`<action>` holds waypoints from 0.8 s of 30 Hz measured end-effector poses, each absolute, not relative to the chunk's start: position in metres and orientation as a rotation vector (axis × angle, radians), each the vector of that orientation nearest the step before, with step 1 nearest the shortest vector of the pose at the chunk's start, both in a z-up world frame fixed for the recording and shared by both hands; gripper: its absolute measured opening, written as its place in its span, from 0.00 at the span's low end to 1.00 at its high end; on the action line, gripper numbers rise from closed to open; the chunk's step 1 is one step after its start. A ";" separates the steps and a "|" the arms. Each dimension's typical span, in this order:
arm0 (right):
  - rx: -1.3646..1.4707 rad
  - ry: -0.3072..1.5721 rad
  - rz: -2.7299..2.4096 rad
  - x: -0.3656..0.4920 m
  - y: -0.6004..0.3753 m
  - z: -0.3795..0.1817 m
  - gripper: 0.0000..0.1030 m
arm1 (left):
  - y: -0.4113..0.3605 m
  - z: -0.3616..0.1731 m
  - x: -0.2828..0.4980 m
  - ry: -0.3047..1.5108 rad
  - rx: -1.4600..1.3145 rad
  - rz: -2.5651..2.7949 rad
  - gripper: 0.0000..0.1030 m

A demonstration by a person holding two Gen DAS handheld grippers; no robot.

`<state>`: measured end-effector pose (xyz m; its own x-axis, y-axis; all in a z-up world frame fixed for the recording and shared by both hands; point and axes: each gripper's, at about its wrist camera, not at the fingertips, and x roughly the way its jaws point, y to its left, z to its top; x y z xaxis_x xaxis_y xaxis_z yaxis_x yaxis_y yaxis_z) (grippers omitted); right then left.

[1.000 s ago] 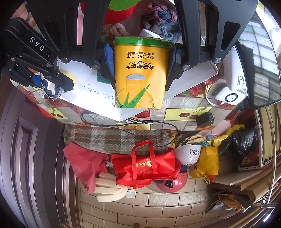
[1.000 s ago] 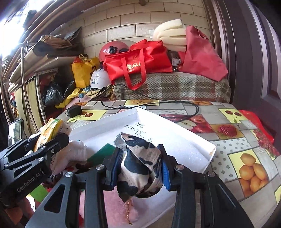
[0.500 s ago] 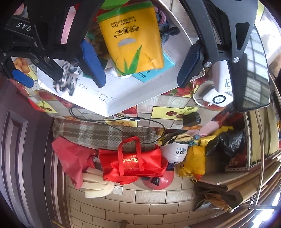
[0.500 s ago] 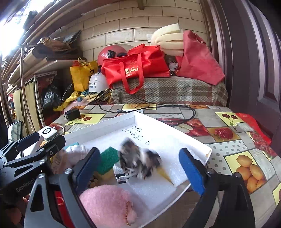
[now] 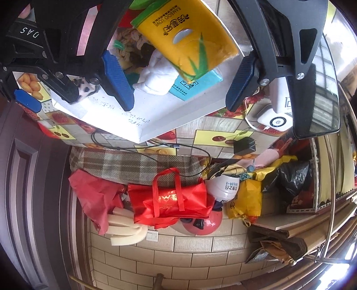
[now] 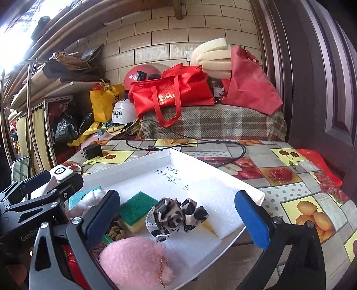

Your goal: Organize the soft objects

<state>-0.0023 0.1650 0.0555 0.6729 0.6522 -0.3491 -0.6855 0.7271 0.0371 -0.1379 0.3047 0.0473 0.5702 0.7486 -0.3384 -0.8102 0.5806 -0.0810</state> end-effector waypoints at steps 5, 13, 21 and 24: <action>-0.125 0.348 0.742 -0.013 0.155 0.056 1.00 | 0.289 0.049 -0.142 0.285 -0.204 0.920 0.90; -0.130 0.379 0.724 -0.024 0.123 0.054 1.00 | 0.252 0.049 -0.146 0.315 -0.167 0.873 0.93; -0.133 0.425 0.727 -0.037 0.088 0.050 1.00 | 0.221 0.049 -0.156 0.310 -0.178 0.836 0.94; -0.105 0.453 0.725 -0.038 0.068 0.049 1.00 | 0.214 0.048 -0.160 0.314 -0.191 0.821 0.94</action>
<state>-0.0381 0.0682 0.0487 0.6569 0.6163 -0.4344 -0.6607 0.7481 0.0621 -0.1605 0.2138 0.0477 0.6390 0.6866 -0.3469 -0.7426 0.6682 -0.0454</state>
